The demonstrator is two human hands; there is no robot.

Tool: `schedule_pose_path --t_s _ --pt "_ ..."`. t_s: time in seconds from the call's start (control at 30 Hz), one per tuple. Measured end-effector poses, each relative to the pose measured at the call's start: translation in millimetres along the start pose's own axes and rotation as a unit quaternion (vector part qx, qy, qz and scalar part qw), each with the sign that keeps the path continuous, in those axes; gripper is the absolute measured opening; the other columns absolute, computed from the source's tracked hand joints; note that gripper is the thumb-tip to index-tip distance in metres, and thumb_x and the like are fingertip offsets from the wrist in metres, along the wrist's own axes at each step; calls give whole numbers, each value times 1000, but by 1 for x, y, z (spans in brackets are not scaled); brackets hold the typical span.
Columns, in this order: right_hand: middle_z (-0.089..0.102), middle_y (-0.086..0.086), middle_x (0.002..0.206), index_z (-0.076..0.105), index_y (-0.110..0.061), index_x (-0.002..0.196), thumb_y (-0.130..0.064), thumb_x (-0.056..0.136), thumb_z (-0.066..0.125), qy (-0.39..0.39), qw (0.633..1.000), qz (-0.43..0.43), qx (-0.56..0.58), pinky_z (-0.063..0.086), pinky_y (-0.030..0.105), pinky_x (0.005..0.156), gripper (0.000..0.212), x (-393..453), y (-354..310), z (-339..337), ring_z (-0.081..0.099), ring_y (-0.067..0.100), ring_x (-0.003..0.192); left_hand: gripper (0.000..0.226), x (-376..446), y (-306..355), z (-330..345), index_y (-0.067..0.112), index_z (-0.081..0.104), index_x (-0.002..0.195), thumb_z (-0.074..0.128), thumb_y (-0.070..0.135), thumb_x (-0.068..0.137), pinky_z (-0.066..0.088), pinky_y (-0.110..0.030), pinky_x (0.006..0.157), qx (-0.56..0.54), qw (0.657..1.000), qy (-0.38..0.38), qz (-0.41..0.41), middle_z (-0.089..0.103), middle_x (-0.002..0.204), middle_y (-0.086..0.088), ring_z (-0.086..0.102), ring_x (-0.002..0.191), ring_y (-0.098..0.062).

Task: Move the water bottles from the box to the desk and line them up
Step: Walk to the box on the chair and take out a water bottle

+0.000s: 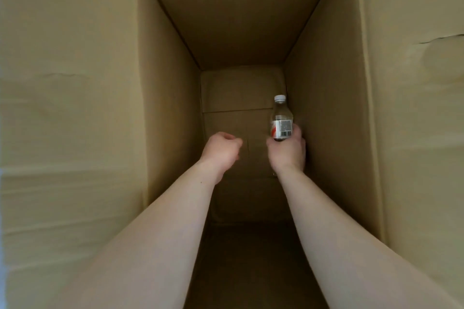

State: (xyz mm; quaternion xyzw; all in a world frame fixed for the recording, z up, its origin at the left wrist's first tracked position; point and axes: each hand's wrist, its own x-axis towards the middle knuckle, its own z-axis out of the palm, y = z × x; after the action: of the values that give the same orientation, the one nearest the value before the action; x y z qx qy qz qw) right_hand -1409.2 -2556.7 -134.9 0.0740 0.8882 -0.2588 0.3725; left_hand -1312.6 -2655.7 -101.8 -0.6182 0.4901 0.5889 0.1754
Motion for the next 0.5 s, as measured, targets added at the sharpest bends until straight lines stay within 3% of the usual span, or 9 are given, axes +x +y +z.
schedule_pose_path --t_s 0.1,0.3,0.43,0.5 --pt "43 8 150 22 -25 158 -29 91 71 7 1000 26 9 44 48 106 83 13 4 9 47 33 135 31 15 1 4 17 55 133 57 23 102 53 -30 79 -19 1000 3 -23 66 112 -3 66 100 -17" --pt "39 8 152 20 -21 157 -30 88 74 42 997 27 -63 48 56 101 88 26 12 31 49 36 132 42 39 -8 17 18 47 143 56 25 103 52 -44 102 -82 994 51 -58 65 117 -4 65 108 -22" --pt "45 10 148 21 -20 156 -28 88 75 23 996 45 -77 50 51 96 87 44 24 43 51 35 130 50 59 -6 23 23 39 149 55 27 103 53 -45 101 -133 986 75 -72 63 124 -6 64 111 -24" --pt "45 11 147 25 -17 153 -26 86 76 30 994 52 -91 47 53 101 85 51 30 50 48 36 133 52 70 -8 27 23 37 150 55 28 102 53 -46 102 -143 983 90 -77 62 129 -7 64 116 -26"
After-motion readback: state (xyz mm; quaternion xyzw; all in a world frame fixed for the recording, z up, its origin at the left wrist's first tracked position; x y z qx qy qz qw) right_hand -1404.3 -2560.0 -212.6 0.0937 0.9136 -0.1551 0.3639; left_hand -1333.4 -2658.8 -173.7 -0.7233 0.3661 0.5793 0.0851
